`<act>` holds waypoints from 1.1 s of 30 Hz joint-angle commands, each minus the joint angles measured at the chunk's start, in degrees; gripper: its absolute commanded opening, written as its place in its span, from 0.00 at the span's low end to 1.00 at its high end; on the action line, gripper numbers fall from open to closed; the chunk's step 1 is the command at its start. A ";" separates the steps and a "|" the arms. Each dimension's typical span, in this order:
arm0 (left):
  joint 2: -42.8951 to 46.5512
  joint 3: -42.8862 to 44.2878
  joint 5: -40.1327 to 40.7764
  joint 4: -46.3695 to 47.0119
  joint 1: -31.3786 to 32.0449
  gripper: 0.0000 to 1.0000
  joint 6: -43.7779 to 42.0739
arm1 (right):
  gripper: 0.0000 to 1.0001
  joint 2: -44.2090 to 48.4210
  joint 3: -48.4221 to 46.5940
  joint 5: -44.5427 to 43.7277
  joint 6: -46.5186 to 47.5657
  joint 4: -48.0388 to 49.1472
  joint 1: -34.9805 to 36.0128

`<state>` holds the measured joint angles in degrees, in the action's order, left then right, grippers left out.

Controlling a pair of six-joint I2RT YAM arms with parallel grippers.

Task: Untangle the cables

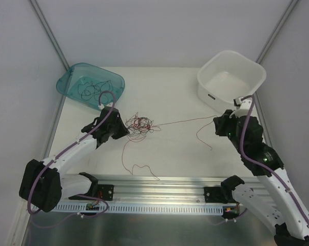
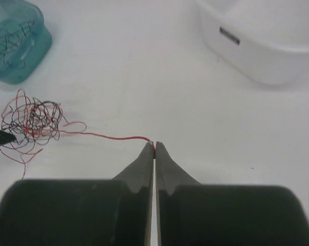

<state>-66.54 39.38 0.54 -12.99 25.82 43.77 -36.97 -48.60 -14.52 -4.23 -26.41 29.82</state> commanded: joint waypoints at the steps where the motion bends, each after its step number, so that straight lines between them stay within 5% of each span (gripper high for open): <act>1: -0.42 3.60 0.69 -1.94 -2.70 0.00 -2.63 | 0.01 0.76 -10.00 -4.46 3.96 -7.67 -2.22; 11: -11.49 9.32 2.36 -3.97 -5.52 0.00 -4.05 | 0.01 -3.72 -34.69 -4.90 9.49 -14.28 -2.84; 22: -26.09 13.44 3.77 -4.06 -7.54 0.00 -4.04 | 0.01 -8.12 -51.23 -5.69 14.86 -19.55 -2.84; 28: -29.34 18.27 2.90 -5.02 -8.95 0.02 -6.24 | 0.01 -8.47 -56.25 -7.10 16.53 -20.60 -2.84; 33: -26.98 18.20 -2.72 -5.29 -8.51 0.21 -7.03 | 0.01 -7.07 -48.82 -5.52 15.57 -20.35 -2.84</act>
<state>-95.42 56.82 1.08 -16.80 17.04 38.41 -44.05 -102.21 -20.18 10.17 -46.00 27.33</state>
